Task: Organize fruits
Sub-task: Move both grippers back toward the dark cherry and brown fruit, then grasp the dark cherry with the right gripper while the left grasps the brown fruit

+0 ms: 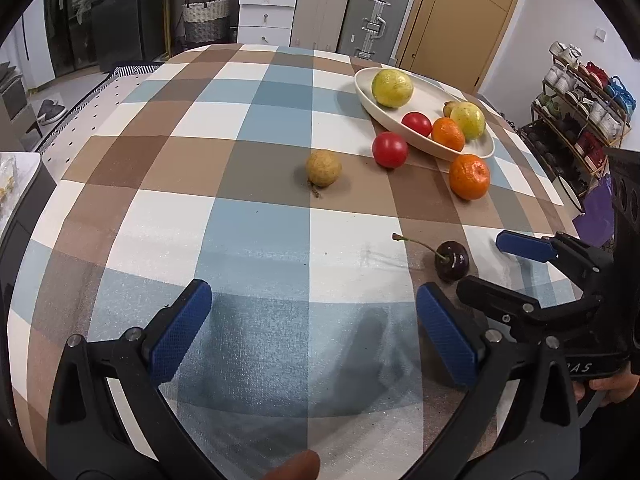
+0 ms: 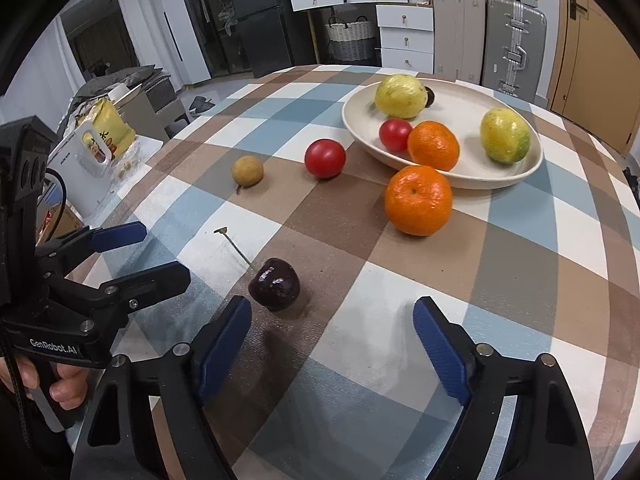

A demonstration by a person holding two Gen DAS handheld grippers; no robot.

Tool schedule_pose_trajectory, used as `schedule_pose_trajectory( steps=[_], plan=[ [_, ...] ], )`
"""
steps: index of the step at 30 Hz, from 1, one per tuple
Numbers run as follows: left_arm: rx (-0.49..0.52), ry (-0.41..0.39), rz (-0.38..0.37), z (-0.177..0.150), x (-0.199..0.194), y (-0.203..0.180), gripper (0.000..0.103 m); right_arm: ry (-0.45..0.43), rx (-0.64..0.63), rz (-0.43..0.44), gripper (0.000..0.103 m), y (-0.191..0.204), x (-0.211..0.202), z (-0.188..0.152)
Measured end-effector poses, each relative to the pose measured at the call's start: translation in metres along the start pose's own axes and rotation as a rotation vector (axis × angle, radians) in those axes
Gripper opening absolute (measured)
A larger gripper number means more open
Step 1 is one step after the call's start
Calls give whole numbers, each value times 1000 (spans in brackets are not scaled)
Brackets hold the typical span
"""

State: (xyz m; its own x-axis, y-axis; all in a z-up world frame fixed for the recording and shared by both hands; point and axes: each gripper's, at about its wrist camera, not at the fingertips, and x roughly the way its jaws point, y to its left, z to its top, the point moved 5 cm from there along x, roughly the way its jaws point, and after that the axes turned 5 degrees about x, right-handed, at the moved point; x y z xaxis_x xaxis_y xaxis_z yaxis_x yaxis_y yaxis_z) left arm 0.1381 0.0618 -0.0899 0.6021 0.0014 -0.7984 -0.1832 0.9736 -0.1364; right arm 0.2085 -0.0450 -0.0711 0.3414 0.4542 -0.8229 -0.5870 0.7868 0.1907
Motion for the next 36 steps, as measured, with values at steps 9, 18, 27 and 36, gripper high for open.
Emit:
schedule_pose_trajectory(
  steps=[9,18,27,36],
  plan=[
    [-5,7,5,-1,5,3,102,-5,-98,-49,75,15,10,3],
    [-19,7,21,1,7,11,102,-14,-87,-5,52,17,15,14],
    [-18,9,25,3,10,12,102,-18,-66,46,30,17,14,14],
    [-36,9,26,8,13,16,102,-37,-61,69,24,17,10,12]
  ],
)
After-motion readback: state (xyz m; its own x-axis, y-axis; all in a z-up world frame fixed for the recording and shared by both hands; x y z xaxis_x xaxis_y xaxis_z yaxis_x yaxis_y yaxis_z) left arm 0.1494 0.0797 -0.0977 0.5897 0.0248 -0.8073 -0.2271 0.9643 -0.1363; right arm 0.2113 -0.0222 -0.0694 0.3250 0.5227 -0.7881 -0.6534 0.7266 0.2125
